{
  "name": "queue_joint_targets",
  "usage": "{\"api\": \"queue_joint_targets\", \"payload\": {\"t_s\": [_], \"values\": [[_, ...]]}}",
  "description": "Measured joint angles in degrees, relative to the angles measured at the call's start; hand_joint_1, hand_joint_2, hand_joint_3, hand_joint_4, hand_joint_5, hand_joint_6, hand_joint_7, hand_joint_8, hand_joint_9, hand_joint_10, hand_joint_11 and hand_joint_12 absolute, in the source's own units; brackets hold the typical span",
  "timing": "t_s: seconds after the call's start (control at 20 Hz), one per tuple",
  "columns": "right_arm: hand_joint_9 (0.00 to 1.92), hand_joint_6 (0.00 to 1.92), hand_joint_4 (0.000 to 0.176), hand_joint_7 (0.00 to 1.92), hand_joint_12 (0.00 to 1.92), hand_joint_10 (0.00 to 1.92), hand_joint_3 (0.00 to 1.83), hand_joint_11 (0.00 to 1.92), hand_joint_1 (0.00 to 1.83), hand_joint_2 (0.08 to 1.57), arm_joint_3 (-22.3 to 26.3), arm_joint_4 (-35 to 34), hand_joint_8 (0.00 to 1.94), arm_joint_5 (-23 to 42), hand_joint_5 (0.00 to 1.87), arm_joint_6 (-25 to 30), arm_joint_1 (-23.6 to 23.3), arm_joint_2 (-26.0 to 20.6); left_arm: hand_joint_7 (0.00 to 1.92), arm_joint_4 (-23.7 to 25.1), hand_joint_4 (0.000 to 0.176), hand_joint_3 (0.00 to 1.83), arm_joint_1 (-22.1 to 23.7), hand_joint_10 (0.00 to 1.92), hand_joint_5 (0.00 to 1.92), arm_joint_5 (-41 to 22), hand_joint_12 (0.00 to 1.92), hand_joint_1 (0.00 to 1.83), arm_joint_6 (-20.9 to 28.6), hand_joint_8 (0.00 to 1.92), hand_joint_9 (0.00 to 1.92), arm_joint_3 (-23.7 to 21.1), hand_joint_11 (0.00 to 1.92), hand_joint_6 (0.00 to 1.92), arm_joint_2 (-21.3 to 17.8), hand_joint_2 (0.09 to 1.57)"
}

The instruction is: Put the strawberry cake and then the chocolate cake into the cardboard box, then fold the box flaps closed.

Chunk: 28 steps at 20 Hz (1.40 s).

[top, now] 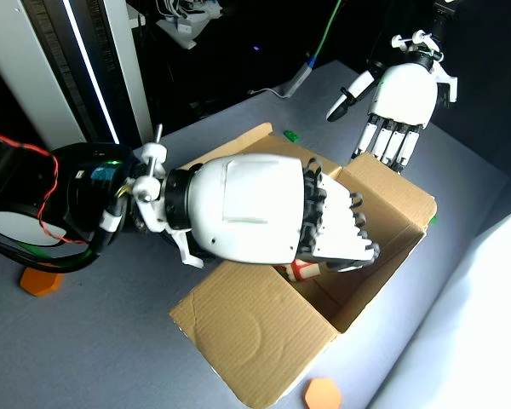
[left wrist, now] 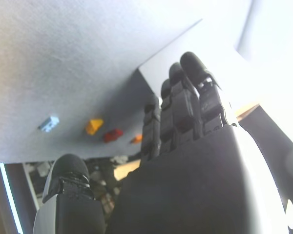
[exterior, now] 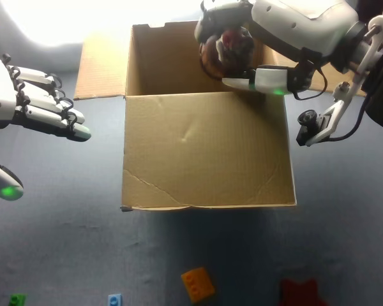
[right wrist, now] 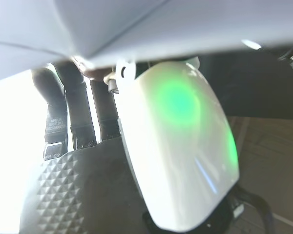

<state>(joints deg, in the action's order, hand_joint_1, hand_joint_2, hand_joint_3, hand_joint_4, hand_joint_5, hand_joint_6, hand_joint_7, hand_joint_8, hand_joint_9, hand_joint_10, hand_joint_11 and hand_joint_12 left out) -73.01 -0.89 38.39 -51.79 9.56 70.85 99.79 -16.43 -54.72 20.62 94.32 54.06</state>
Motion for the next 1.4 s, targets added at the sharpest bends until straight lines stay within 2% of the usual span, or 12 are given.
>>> {"api": "queue_joint_targets", "payload": {"t_s": [0.1,0.2,0.25,0.3,0.4,0.55,0.75,0.85,1.0,1.15,1.25,1.4], "values": [[0.28,0.09,0.0,0.41,1.58,0.68,0.0,0.0,0.82,1.11,-0.37,-0.35,0.05,-0.26,0.28,-0.11,0.0,0.0,0.21,-0.35,0.067,0.0,0.0,0.0,0.17,0.42,1.04,0.08,0.0,0.0,0.28,0.0,0.0,0.0,0.0,1.08],[0.18,0.01,0.0,0.23,1.26,0.36,0.0,0.0,0.81,1.04,-0.52,-0.42,0.0,-0.59,0.14,-0.11,0.0,0.0,0.2,-0.98,0.067,0.0,0.0,0.0,0.16,1.2,1.04,0.09,0.0,0.0,0.27,0.0,0.0,0.0,0.0,1.08],[0.11,0.0,0.0,0.11,1.03,0.25,0.0,0.0,0.77,1.04,-0.52,-0.44,0.0,-0.59,0.04,-0.13,0.0,0.0,0.2,-1.36,0.065,0.0,0.0,0.0,0.17,1.42,1.04,0.1,0.0,0.0,0.28,0.0,0.0,0.0,0.0,1.08],[0.05,0.0,0.0,0.03,0.77,0.16,0.0,0.0,0.7,1.03,-0.52,-0.44,0.0,-0.59,0.01,-0.11,0.0,0.0,0.19,-2.08,0.061,0.0,0.0,0.0,0.16,1.84,1.04,0.09,0.0,0.0,0.28,0.0,0.0,0.0,0.0,1.08],[0.02,0.0,0.0,0.0,0.33,0.07,0.0,0.0,0.66,1.0,-0.52,-0.44,0.0,-0.55,0.0,-0.11,0.0,0.0,0.2,-3.15,0.066,0.0,0.0,0.0,0.17,2.99,1.07,0.09,0.04,0.0,0.29,0.0,0.0,0.0,0.11,1.08],[0.0,0.0,0.0,0.0,0.02,0.0,0.0,0.0,0.64,1.0,-0.52,-0.35,0.0,-0.63,0.0,0.07,0.0,-0.11,0.18,-4.74,0.066,0.0,0.0,0.0,0.15,3.96,1.03,0.07,0.2,0.0,0.26,0.0,0.0,0.0,0.11,1.08],[0.0,0.0,0.0,0.0,0.0,0.0,0.0,0.0,0.65,0.98,1.38,-2.34,0.0,-3.45,0.0,0.17,-1.22,-3.41,0.19,-6.32,0.068,0.0,0.5,0.0,0.17,4.15,1.05,0.08,0.22,0.0,0.28,0.0,0.0,0.0,0.11,1.08],[0.0,0.0,0.0,0.0,0.0,0.0,0.0,0.0,0.67,0.97,3.13,-5.88,0.0,-4.94,0.0,0.33,-2.4,-6.6,0.19,-7.78,0.071,0.0,1.44,0.0,0.16,4.09,1.03,0.06,0.2,0.0,0.28,0.0,0.0,0.0,0.11,1.08],[0.0,0.0,0.0,0.0,0.01,0.0,0.0,0.02,0.7,0.95,7.32,-7.04,0.0,-7.26,0.0,0.04,-2.71,-11.78,0.21,-8.55,0.064,0.0,3.3,0.0,0.16,4.07,1.06,0.11,0.22,0.0,0.28,0.0,0.0,0.0,0.11,1.08],[0.01,0.0,0.0,0.0,0.03,0.0,0.0,0.02,0.64,0.94,11.37,-8.61,0.0,-8.87,0.0,-1.03,-2.71,-17.16,0.2,-7.08,0.068,0.0,6.4,0.0,0.17,3.72,1.05,0.1,0.44,0.0,0.28,0.0,0.0,0.0,0.11,1.08],[0.01,0.0,0.0,0.01,0.12,0.0,0.0,0.0,0.61,0.95,12.76,-12.74,0.0,-11.45,0.0,-1.22,-2.71,-21.14,0.18,-4.28,0.063,0.0,9.68,0.0,0.15,3.45,0.99,0.08,0.94,0.0,0.25,-0.02,0.0,0.0,0.11,1.09],[0.02,0.0,0.0,0.02,0.14,0.0,0.01,0.0,0.47,0.98,13.62,-13.33,0.01,-12.37,0.0,-1.55,-1.27,-24.94,0.19,-0.96,0.058,0.0,14.03,0.01,0.18,3.17,0.99,0.13,1.9,0.0,0.26,-0.59,0.0,0.01,0.11,1.09]]}}
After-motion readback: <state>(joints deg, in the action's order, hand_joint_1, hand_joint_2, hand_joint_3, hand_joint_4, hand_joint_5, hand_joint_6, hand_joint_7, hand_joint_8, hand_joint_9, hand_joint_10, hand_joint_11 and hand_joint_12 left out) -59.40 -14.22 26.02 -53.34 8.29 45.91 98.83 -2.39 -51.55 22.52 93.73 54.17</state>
